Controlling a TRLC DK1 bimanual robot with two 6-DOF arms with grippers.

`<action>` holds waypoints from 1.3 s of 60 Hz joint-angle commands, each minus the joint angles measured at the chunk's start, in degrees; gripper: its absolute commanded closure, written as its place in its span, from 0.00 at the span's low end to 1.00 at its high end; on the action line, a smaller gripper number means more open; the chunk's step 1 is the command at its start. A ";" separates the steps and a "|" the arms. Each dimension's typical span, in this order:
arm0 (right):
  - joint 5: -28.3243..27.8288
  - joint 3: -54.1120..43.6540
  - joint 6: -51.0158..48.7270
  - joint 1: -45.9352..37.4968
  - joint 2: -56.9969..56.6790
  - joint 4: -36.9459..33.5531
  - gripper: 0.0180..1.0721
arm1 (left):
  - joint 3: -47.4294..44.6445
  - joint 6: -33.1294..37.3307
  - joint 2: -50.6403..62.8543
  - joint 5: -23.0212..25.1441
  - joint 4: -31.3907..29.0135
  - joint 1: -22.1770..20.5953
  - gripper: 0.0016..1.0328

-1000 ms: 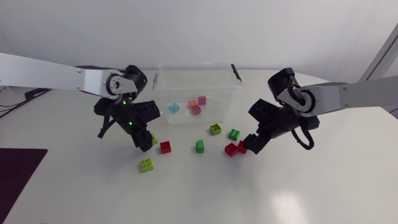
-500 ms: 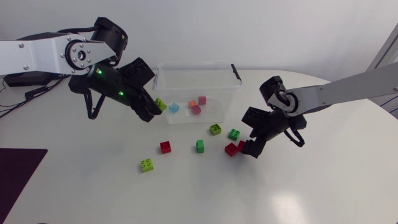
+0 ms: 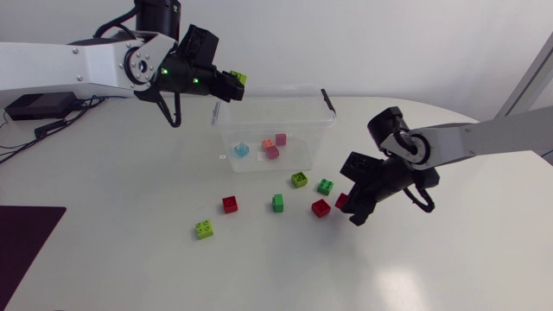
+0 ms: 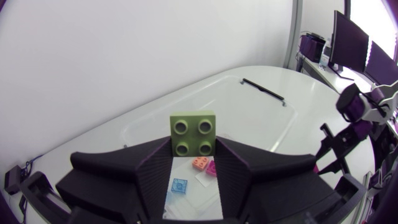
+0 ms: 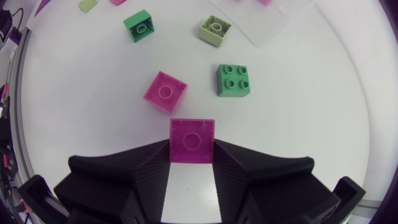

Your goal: Pick up the duplo bricks and place them in the container

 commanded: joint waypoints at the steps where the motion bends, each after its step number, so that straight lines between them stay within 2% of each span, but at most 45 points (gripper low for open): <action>1: -0.19 -1.30 -1.15 -0.27 -4.00 -1.52 0.77 | 2.95 -3.64 3.67 -1.66 2.13 -0.30 0.76; 2: -0.19 -1.22 -1.06 -0.27 -5.32 -2.05 0.77 | 3.04 -3.90 4.64 -3.24 3.72 -0.39 0.69; 4: -0.19 -0.86 -0.98 -0.27 -6.81 -2.84 0.77 | 3.13 -4.17 4.99 -3.77 4.33 -0.48 0.64; 5: -0.19 -0.69 -0.89 -0.27 -7.60 -3.11 0.77 | 3.22 -4.69 6.13 -5.44 5.82 -0.57 0.41; 6: -0.19 -0.51 -0.80 -0.18 -8.13 -3.19 0.77 | 3.31 -4.69 6.31 -6.05 6.00 -0.65 0.38; 8: -0.19 0.01 -0.45 -0.09 -9.36 -3.72 0.77 | 3.39 -4.61 6.84 -7.72 6.53 -0.92 0.23; 12: -0.28 1.77 1.13 0.09 -11.20 -4.51 0.77 | 3.22 -4.78 7.01 -10.36 7.05 -0.83 0.14; 17: -0.28 4.32 3.42 0.52 -12.52 -4.60 0.77 | 1.37 -4.96 5.34 -10.80 6.97 -0.04 0.09; 22: -0.54 7.40 5.35 0.96 -12.70 -4.51 0.77 | -1.62 -4.87 2.09 -10.80 6.88 1.37 0.09; 30: -0.80 13.90 9.75 2.28 -11.73 -3.28 0.77 | -6.19 -3.82 -4.59 -7.90 1.61 3.65 0.09; 39: -0.72 21.02 14.93 4.22 -8.66 -1.35 0.77 | -13.30 2.34 -11.62 -6.49 -5.51 4.18 0.09; 54: 0.08 31.39 20.29 5.62 1.28 3.75 0.77 | -25.61 12.09 -18.04 -5.61 -11.84 4.62 0.09; 67: 1.75 40.44 22.49 6.24 11.65 6.47 0.76 | -30.44 20.79 -19.79 -4.47 -19.49 3.30 0.09; 69: 2.27 42.47 22.58 6.24 14.02 6.47 0.67 | -30.53 22.64 -19.53 -4.47 -21.25 3.12 0.09; 72: 2.62 46.07 22.93 6.24 17.54 6.21 0.44 | -30.27 24.66 -18.91 -4.47 -23.71 2.69 0.09; 76: 3.68 49.06 23.02 6.33 20.17 5.59 0.26 | -30.36 26.07 -18.30 -4.47 -25.46 1.72 0.09; 77: 3.94 50.46 23.11 6.41 21.23 4.98 0.15 | -30.36 27.03 -17.68 -4.47 -26.87 1.02 0.09; 78: 3.94 51.08 23.28 6.41 21.67 4.63 0.11 | -30.36 27.21 -17.51 -4.47 -27.05 0.66 0.09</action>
